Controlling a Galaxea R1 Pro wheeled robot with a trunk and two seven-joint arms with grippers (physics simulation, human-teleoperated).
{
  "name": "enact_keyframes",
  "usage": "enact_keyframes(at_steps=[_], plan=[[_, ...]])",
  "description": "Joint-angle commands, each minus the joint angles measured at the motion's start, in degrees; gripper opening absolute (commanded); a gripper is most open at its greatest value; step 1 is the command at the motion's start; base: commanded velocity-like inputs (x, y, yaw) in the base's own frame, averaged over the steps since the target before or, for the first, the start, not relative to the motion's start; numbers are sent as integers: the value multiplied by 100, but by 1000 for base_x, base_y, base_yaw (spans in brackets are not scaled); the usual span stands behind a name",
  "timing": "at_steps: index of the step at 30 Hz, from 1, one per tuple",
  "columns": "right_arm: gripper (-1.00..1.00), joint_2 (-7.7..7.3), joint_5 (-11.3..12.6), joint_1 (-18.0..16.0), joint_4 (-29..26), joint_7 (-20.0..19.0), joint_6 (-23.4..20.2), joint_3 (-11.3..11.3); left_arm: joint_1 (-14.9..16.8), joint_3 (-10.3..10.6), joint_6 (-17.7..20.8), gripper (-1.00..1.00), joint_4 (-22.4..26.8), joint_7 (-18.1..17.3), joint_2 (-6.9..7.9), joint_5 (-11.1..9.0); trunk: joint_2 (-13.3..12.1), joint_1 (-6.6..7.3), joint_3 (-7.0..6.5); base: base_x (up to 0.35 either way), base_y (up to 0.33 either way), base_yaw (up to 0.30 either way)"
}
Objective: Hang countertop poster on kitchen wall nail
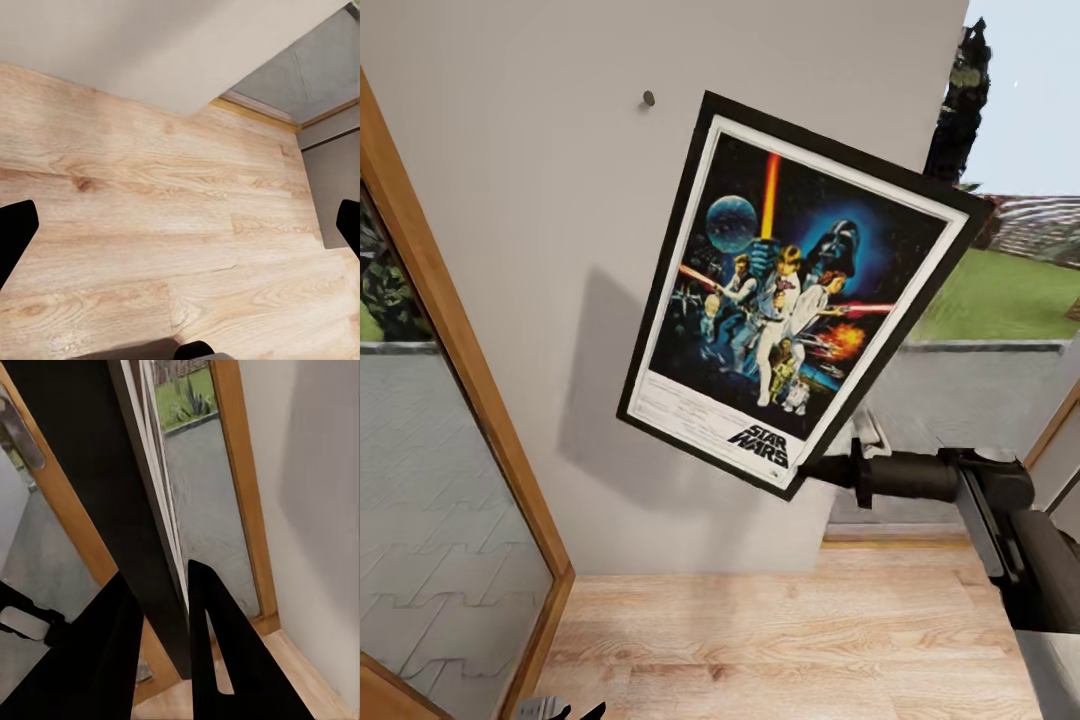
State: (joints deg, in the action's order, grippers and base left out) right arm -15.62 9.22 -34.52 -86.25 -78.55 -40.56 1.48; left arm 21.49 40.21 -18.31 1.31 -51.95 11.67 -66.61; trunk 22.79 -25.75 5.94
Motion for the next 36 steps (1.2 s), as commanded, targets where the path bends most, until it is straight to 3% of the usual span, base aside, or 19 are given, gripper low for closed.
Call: enact_keyframes(at_steps=[1, 9, 10, 13, 18, 22, 23, 29, 36], plan=[[-100, -2, 19, -157, -1, -12, -203, -63, 4, 48, -32, 100, 1, -8, 2, -36, 13, -3, 14, 0, 0, 0], [-100, -3, -23, -1700, 49, -10, -1435, -659, 4, 54, -33, 100, 1, -2, 2, -36, 13, -3, 14, 0, 0, 0], [-100, -3, -30, -2115, 268, -6, -1571, -742, 2, 56, -33, 100, 1, -5, 2, -36, 13, -3, 14, 0, 0, 0], [-100, -1, -33, -2608, 740, -7, -1640, -820, 3, 56, -33, 100, 1, -1, 2, -36, 13, -3, 14, 0, 0, 0], [-100, 27, -35, -3686, 1957, 4, -1670, -1541, 4, 57, -33, 100, 1, 0, 2, -33, 13, -3, 14, 0, 0, 0], [-100, 123, -69, -4048, 2466, 17, -1674, -1688, 4, 57, -33, 100, 1, -2, 2, -33, 13, -3, 14, 0, 0, 0], [-100, 233, -213, -4191, 2743, 41, -1674, -1726, 3, 57, -33, 100, 1, -1, 2, -33, 13, -3, 14, 0, 0, 0], [-100, 587, -915, -4397, 3146, 57, -1674, -1759, 4, 57, -33, 100, 1, -1, 2, -31, 13, -3, 14, 0, 0, 0], [-100, 960, -1371, -4633, 3534, 58, -1674, -1765, 4, 57, -33, 100, 1, 0, 2, -28, 13, -3, 14, 0, 0, 0]])
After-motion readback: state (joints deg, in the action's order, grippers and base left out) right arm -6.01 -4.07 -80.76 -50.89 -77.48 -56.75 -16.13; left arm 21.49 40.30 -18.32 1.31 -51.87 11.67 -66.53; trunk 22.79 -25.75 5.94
